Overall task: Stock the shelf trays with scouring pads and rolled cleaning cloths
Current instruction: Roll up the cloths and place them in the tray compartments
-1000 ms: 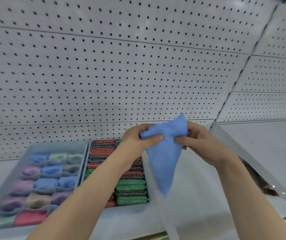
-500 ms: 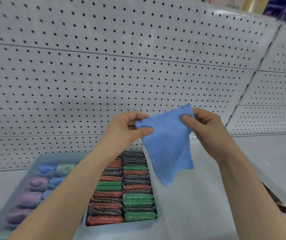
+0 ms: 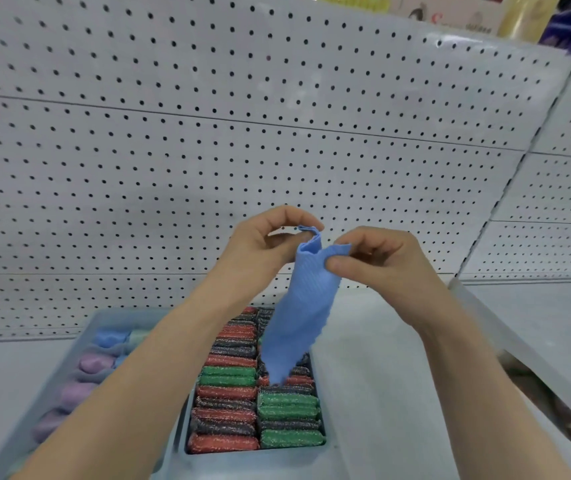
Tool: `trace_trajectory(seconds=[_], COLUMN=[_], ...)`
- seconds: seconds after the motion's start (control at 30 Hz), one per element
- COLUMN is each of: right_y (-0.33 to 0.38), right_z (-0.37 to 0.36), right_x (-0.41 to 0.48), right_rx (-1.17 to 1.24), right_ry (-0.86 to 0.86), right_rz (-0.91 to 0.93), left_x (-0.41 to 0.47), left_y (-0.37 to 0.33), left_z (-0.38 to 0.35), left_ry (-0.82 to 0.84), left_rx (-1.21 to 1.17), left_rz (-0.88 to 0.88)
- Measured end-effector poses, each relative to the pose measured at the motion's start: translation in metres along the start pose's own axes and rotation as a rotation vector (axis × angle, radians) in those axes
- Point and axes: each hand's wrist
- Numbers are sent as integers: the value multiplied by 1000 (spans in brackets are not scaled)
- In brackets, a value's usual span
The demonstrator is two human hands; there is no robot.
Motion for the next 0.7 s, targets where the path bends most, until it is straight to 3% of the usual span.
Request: trace_trajectory(seconds=[0.33,0.7], right_y=[6,17], right_z=[-21,-24], right_x=[3,2], right_rx=[-99,-46], right_ry=[-193,-132], right_rz=[55,22], left_x=[-12,-20], left_y=[-2,-1], left_z=[7,15], left_ry=[33,-81], left_rx=[-249,-121], left_rz=[86,-55])
Point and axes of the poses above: each hand's wrist, its own x-axis towards the middle knuckle, its own z-axis out of the back of the hand, y = z × x, and after that the axes turned 8 degrees about -y, right-handed
